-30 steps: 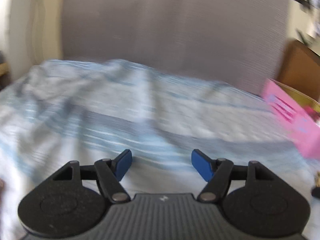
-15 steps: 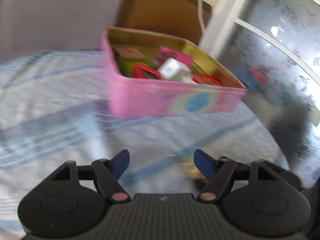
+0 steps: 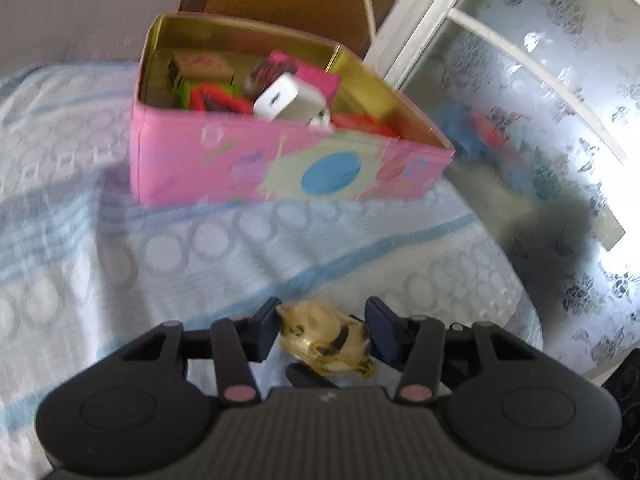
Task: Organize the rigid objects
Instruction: 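Lower the gold figurine into the pink tin and open the left gripper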
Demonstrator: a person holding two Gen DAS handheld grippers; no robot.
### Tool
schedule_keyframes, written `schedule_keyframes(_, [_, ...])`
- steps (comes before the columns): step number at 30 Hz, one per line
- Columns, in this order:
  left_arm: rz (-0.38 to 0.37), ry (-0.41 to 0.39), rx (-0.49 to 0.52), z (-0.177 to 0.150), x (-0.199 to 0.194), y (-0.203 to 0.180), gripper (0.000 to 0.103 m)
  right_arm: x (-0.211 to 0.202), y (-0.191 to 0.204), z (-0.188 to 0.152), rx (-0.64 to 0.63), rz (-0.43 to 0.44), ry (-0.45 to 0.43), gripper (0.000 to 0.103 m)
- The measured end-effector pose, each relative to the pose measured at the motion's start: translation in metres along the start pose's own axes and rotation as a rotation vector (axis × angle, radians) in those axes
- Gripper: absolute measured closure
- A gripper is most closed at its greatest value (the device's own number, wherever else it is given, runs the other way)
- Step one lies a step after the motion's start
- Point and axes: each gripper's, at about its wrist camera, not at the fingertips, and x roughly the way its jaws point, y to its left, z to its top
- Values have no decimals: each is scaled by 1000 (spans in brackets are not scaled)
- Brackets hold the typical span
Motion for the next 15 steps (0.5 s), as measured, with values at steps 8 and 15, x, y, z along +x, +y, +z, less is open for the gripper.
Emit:
schedule_keyframes(8, [-45,-115,30,77,-13,-21,57,2,-27,54,-25,-70,-187,64])
schedule_keyframes(15, [-28,-109,20,135,41,-11,57,46,-71,89,-5,-105,-183,64])
